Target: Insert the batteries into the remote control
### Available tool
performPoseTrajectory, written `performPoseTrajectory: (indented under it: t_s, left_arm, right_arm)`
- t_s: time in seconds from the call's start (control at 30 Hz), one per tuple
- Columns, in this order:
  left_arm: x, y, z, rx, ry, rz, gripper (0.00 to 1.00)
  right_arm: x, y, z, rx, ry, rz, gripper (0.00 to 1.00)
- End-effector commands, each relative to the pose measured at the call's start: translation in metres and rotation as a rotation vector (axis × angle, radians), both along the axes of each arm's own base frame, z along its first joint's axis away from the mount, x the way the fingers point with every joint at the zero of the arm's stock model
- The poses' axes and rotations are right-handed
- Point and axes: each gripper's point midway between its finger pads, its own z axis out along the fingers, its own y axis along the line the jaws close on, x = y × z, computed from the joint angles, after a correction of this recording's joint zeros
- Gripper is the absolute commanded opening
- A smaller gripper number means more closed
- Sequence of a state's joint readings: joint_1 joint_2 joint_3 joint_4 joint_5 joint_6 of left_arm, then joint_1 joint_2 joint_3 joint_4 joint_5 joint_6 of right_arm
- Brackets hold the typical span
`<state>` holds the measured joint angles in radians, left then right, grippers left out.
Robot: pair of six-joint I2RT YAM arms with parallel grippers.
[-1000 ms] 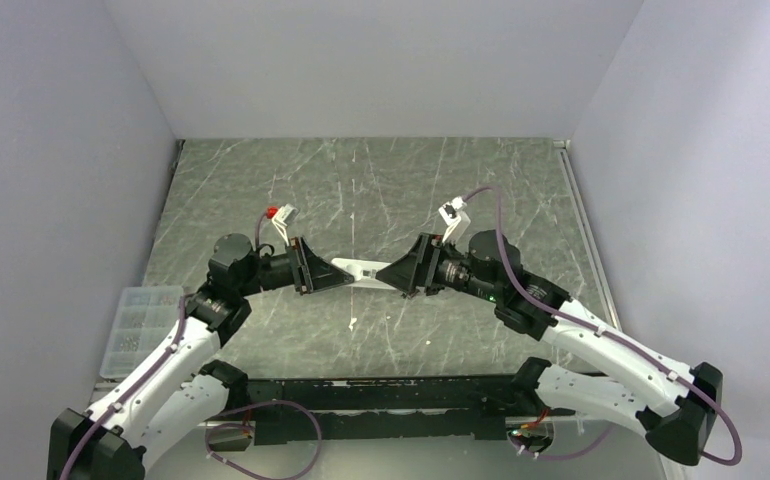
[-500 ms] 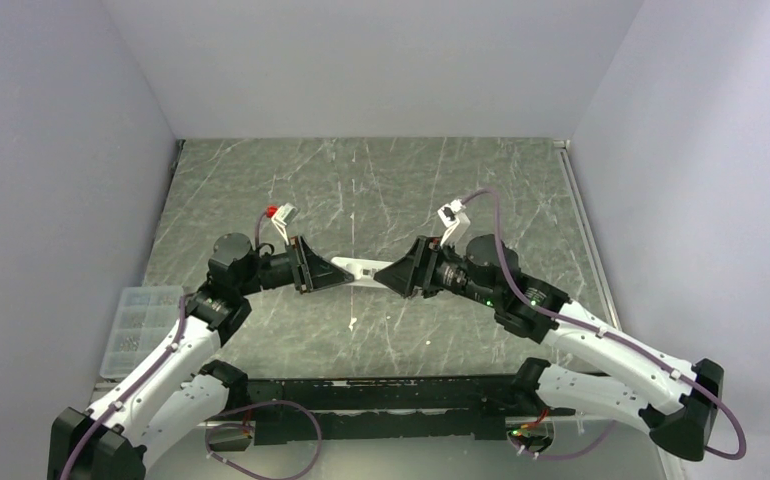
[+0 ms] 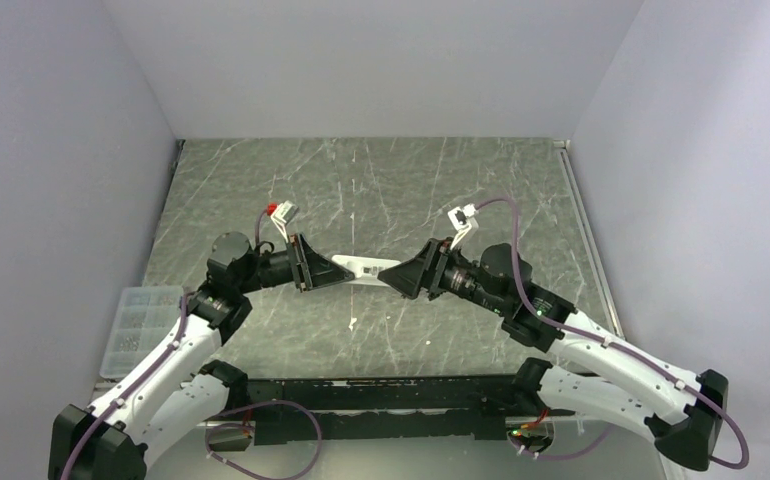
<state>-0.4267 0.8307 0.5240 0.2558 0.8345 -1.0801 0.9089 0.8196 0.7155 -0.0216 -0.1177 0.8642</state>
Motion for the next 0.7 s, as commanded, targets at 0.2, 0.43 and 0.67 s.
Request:
performPoseTrajectory:
  t_s: [0.2, 0.43, 0.67]
  left_arm:
    - [-0.010, -0.003, 0.022, -0.041, -0.079, -0.058, 0.00]
    - [-0.009, -0.003, 0.021, -0.033, -0.080, -0.057, 0.00]
    - [-0.008, -0.002, 0.023, -0.030, -0.081, -0.047, 0.00]
  right_arm:
    - [-0.020, 0.002, 0.055, 0.197, -0.102, 0.089, 0.70]
    - [-0.021, 0.001, 0.059, 0.201, -0.108, 0.090, 0.70]
    - [-0.017, -0.001, 0.052, 0.154, -0.104, 0.070, 0.70]
